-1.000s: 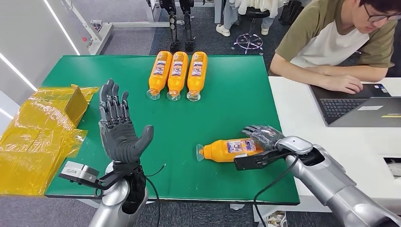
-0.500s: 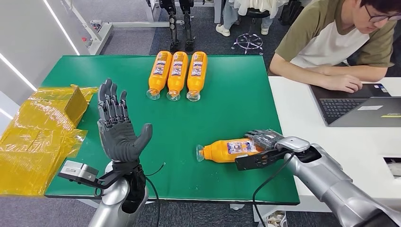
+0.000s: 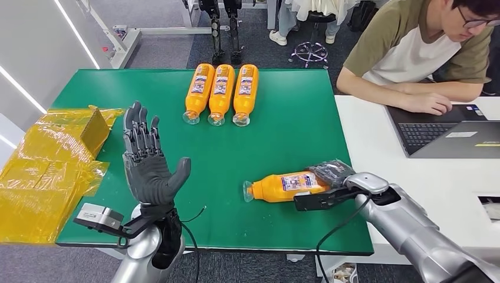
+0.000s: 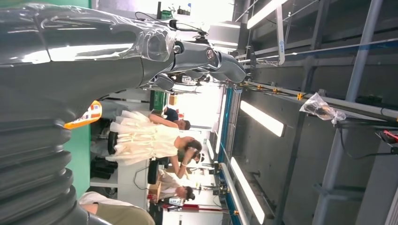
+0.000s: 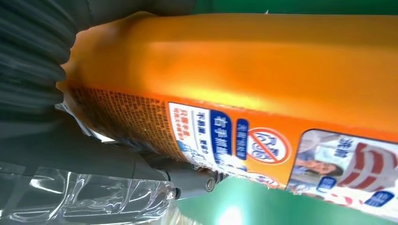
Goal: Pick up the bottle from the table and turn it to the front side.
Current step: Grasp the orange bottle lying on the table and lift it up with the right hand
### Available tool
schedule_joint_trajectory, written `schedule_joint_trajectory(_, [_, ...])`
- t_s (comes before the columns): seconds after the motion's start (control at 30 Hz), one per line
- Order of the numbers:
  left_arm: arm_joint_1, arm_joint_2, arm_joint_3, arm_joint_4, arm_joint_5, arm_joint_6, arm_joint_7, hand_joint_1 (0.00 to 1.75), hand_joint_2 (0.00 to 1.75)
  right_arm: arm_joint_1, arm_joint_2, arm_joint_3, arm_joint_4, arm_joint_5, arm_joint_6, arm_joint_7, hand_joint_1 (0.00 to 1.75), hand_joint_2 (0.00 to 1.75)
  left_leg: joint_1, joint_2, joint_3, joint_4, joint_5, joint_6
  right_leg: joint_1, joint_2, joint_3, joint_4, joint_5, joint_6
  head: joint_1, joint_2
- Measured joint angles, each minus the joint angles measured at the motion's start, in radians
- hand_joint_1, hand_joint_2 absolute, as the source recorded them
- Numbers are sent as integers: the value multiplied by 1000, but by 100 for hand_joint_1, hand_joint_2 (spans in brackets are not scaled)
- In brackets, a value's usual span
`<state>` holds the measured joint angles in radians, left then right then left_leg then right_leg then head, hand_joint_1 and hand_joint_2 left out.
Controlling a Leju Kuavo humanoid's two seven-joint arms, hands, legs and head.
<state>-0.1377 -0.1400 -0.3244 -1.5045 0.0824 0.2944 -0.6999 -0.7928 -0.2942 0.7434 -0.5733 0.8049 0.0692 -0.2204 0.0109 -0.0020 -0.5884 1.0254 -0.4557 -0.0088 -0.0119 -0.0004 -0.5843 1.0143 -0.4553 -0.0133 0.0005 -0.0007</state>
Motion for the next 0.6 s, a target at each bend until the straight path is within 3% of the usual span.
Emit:
schedule_joint_trajectory(0.2, [28, -1, 10, -34, -15, 16, 0, 0, 175, 76, 64, -111, -108, -83, -284, 4, 175, 175, 0, 1, 0, 0, 0, 0, 1, 2, -1, 0, 0, 0, 0, 0])
schedule_joint_trajectory(0.27, [35, -2, 13, -42, -16, 19, 0, 0, 175, 98, 90, -154, -156, -98, -335, 4, 175, 175, 1, 1, 0, 0, 0, 0, 1, 1, -2, 0, 0, 0, 0, 0])
schedule_joint_trajectory(0.6, [48, -2, 17, -58, -17, 26, 0, 0, 175, 143, 121, -230, -251, -103, -348, 4, 175, 175, 0, -2, -2, 0, 1, -1, 2, -2, -1, 0, 1, 1, 0, 0])
